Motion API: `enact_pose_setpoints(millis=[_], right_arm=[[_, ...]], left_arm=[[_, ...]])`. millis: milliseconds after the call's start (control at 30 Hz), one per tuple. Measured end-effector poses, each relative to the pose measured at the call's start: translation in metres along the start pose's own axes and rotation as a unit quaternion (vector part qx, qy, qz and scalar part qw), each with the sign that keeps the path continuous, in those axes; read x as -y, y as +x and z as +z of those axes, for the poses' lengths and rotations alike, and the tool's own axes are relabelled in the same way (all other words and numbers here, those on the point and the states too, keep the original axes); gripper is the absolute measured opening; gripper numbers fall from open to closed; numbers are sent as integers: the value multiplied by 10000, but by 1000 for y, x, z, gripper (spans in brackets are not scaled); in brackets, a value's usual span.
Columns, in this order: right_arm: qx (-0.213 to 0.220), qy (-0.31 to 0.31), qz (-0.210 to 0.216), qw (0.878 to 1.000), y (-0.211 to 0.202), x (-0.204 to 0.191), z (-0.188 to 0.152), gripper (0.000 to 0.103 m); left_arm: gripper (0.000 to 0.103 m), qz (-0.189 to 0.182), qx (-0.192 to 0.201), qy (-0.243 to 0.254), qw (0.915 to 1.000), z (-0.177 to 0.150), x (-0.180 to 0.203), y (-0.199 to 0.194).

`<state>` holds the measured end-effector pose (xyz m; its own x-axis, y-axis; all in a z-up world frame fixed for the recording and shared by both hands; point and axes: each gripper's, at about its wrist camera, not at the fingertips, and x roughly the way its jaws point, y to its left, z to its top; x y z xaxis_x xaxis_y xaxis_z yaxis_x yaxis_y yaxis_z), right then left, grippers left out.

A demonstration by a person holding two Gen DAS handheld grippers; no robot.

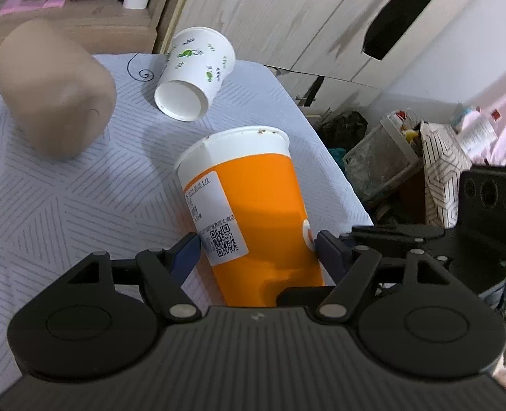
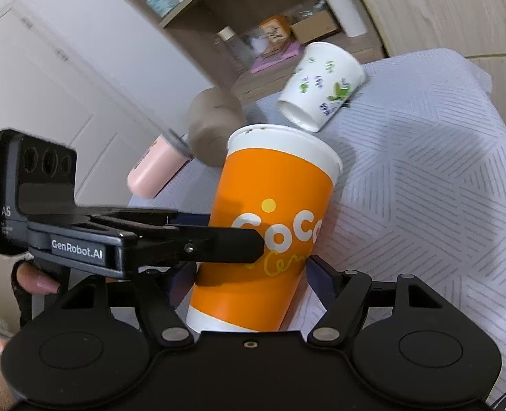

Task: Flip cup upright
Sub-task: 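Lift the orange cup with the right gripper and rotate it rim-up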

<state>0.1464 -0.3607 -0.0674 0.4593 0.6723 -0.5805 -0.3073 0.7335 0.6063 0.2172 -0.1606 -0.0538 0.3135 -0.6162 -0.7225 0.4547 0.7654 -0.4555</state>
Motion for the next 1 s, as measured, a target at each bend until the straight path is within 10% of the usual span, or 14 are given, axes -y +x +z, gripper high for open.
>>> enact_pose_setpoints(millis=[533,1000], right_arm=[[589,-2089,-286,9758,-11,-83,-46,74],[656,-2626,-39,9627,19,-116,-51,72]], left_arm=[[72,176,1027,684,9922,-65,7,-79],[69,636,1753,1093,9764,-87,-11,-125]])
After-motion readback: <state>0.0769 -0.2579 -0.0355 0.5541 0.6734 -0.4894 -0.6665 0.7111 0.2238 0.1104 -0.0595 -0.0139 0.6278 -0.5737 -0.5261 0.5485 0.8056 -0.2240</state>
